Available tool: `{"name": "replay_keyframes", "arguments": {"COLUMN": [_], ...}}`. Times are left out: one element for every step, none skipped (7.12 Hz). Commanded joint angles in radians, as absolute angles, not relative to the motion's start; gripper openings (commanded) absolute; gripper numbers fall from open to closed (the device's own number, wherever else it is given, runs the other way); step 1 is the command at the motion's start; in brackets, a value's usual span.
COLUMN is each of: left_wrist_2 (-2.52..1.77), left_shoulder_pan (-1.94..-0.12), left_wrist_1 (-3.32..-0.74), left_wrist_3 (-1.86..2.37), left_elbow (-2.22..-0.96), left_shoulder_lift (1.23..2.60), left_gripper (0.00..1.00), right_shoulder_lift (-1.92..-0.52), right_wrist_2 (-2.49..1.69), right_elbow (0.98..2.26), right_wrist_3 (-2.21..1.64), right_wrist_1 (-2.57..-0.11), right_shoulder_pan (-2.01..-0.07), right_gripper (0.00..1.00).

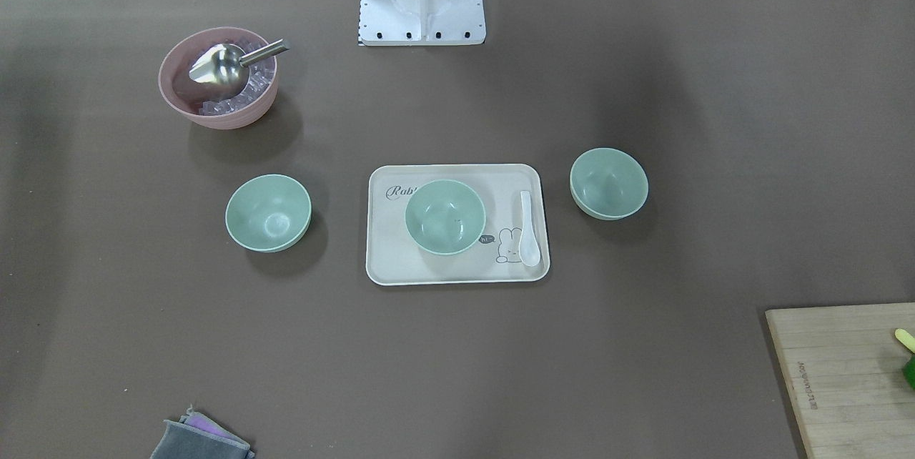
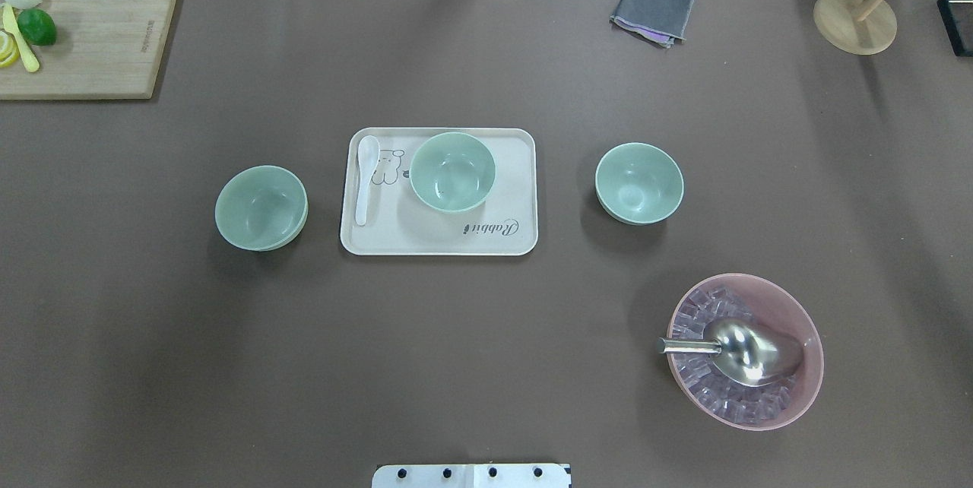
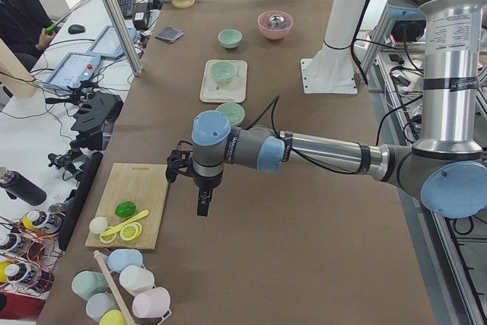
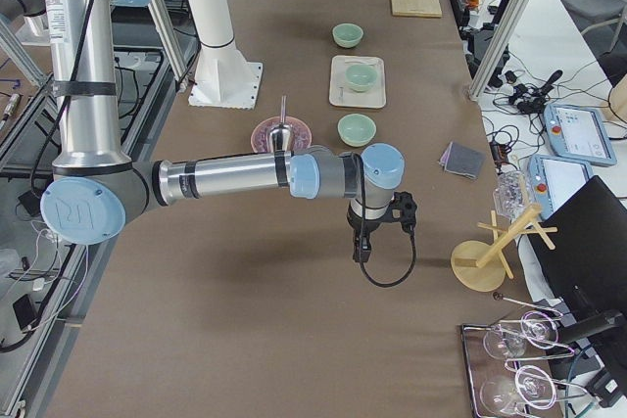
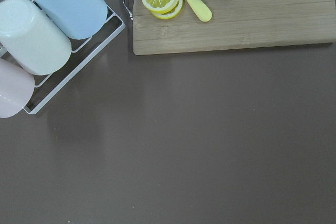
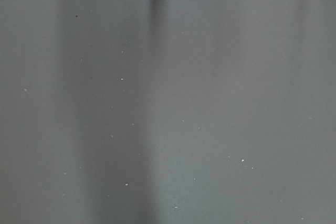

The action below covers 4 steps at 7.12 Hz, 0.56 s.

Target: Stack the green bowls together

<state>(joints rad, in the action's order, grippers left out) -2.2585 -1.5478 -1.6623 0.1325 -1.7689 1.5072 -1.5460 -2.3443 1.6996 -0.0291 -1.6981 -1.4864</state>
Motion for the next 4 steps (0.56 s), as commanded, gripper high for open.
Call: {"name": "replay_keyframes", "arguments": {"left_wrist_2": [-2.260,-2.258,-2.258,-2.258], "left_shoulder_pan": [-1.548,-1.548,-1.548,-1.548], "left_wrist_1": [-1.661,-1.661,-1.663,-1.666], "left_wrist_3": [0.132,0.132,0.132,0.132], "left_elbow": [-1.772,-1.766,-1.761,-1.758], "left_shoulder_lift": [1.509,1.509,1.511,1.511], "left_gripper": [0.98,0.98,0.98,0.98], "right_shoulder_lift": [-1.545,-1.543,-1.545,-1.545], "right_wrist_2": [-2.345,-2.345,-2.345,-2.348], "right_elbow": [1.700,1.700,1.700,1.703], "right_wrist_3": [-0.029,-0.029,-0.029,-0.029], "right_wrist_1": [-1.698,-1.698,-1.698,-1.698], "right_shoulder_pan": [-1.486,-1.486,-1.486,-1.486], "right_gripper": [1.00,1.00,1.00,1.00]}}
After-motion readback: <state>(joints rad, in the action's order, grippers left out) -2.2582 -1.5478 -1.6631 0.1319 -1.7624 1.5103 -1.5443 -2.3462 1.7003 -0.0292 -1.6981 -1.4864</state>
